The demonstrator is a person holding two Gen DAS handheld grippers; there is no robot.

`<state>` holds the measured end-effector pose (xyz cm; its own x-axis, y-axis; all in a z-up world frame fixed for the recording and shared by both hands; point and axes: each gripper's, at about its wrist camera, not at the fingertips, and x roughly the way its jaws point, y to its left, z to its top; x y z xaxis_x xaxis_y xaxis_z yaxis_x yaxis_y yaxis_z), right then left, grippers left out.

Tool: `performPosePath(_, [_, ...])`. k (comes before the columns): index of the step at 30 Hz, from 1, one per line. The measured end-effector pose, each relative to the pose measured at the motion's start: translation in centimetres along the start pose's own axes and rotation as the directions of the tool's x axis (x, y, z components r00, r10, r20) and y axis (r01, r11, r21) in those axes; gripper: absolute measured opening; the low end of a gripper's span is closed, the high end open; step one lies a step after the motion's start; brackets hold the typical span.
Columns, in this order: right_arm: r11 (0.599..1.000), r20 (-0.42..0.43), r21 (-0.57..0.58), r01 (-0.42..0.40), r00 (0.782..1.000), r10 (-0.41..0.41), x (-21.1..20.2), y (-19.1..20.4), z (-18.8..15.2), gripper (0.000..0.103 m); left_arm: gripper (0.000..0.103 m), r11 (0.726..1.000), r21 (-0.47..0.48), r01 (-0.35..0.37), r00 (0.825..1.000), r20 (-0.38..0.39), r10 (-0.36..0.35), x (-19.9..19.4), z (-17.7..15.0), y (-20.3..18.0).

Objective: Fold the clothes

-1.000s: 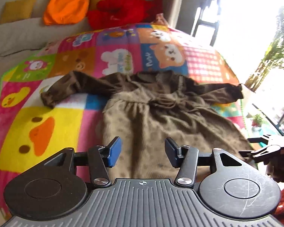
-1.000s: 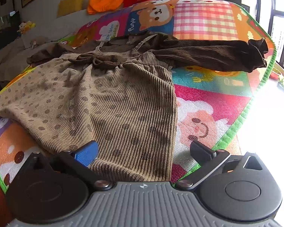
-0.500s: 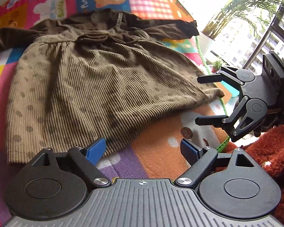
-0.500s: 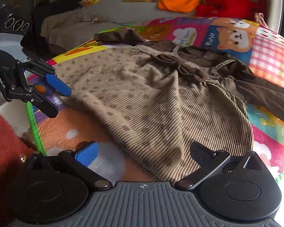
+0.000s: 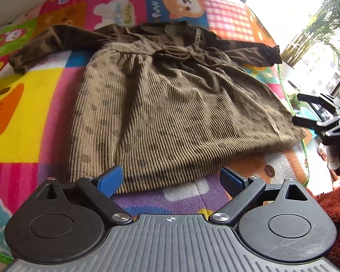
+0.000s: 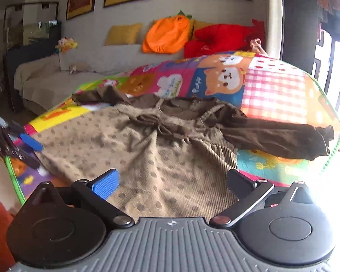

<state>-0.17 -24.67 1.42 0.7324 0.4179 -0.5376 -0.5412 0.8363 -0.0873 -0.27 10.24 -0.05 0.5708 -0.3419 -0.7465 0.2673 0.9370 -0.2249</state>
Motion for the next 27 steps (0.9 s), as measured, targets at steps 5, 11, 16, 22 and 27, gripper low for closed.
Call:
performPosePath(5, [0.993,-0.106,-0.117,-0.022,0.994,0.009,2.7,1.7,-2.3,0.101,0.098,0.993,0.035,-0.110,0.994,0.016,0.110,-0.6,0.4,-0.2])
performPosePath(11, [0.995,-0.176,-0.078,-0.054,0.984,0.039,2.2,0.2,-3.0,0.102,0.101,0.999,-0.012,-0.047,0.995,0.088,0.048,-3.0,1.3,1.0])
performPosePath(16, [0.995,-0.074,0.060,-0.074,0.994,0.079,1.5,-2.8,0.5,0.103,0.103,0.998,-0.043,0.035,0.981,0.190,-0.027,-1.5,6.0,0.9])
performPosePath(22, [0.973,0.038,0.228,0.020,0.999,-0.029,5.0,-7.4,4.7,0.103,0.103,0.969,-0.226,0.102,0.971,0.236,-0.047,3.9,10.8,2.7])
performPosePath(27, [0.882,0.021,0.423,0.208,0.971,-0.239,7.6,-15.0,5.9,0.102,0.103,0.955,-0.249,0.159,0.946,0.315,-0.076,8.2,12.9,3.5])
